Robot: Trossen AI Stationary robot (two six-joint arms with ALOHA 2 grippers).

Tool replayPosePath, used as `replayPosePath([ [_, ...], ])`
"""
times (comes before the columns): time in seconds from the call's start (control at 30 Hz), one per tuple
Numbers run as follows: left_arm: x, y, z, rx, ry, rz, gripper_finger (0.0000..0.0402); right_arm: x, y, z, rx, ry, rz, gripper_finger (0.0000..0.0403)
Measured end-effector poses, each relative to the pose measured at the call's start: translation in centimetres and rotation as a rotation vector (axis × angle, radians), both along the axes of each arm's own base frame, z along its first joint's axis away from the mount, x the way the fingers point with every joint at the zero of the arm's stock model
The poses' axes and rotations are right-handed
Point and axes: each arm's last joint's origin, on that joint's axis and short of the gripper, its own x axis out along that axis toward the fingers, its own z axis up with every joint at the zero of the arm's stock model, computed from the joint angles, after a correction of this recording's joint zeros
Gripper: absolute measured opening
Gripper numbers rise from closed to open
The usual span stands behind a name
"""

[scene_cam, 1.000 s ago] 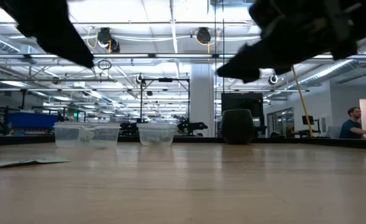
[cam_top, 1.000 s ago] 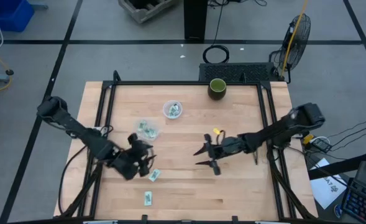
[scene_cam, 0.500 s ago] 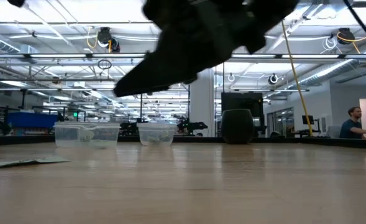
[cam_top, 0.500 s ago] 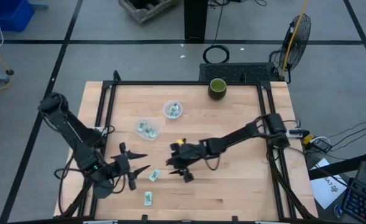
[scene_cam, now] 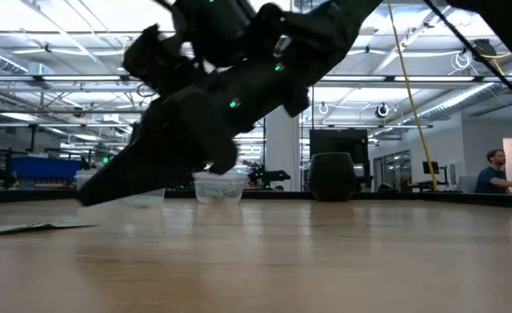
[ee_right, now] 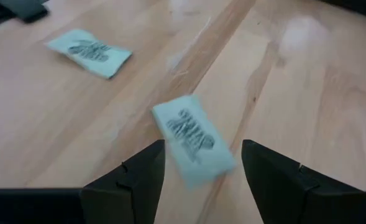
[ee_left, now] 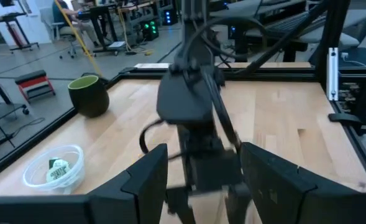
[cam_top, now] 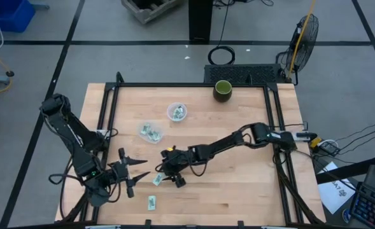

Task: Pick and place Stevia / Truvia into bins
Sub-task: Put the stevia packet into the top container

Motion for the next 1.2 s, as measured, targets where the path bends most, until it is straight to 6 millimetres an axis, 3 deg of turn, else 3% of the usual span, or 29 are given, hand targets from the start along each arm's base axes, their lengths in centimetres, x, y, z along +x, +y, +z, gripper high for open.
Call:
replayPosePath([
  [0.43,0.1,0.0,0.1,0.0,-0.011,0.012,0.0209,1.6,-0.1,-2.2,0.01,0.066,-0.029,0.0195],
  [0.7,0.1,0.0,0.1,-0.002,-0.012,0.012,0.0209,1.6,-1.4,-2.5,0.044,0.116,-0.067,0.0116],
  [0.87,0.1,0.0,0.1,-0.006,-0.012,0.011,0.0209,1.7,-1.6,-2.0,0.044,0.099,-0.079,0.0071],
  [1.1,0.1,0.0,0.1,-0.011,-0.011,0.006,0.0209,1.1,-2.3,0.5,0.013,0.116,-0.087,0.0046],
  [1.2,0.1,0.0,0.1,-0.013,-0.009,0.004,0.0209,1.0,-3.0,2.5,0.012,0.099,-0.098,0.0043],
])
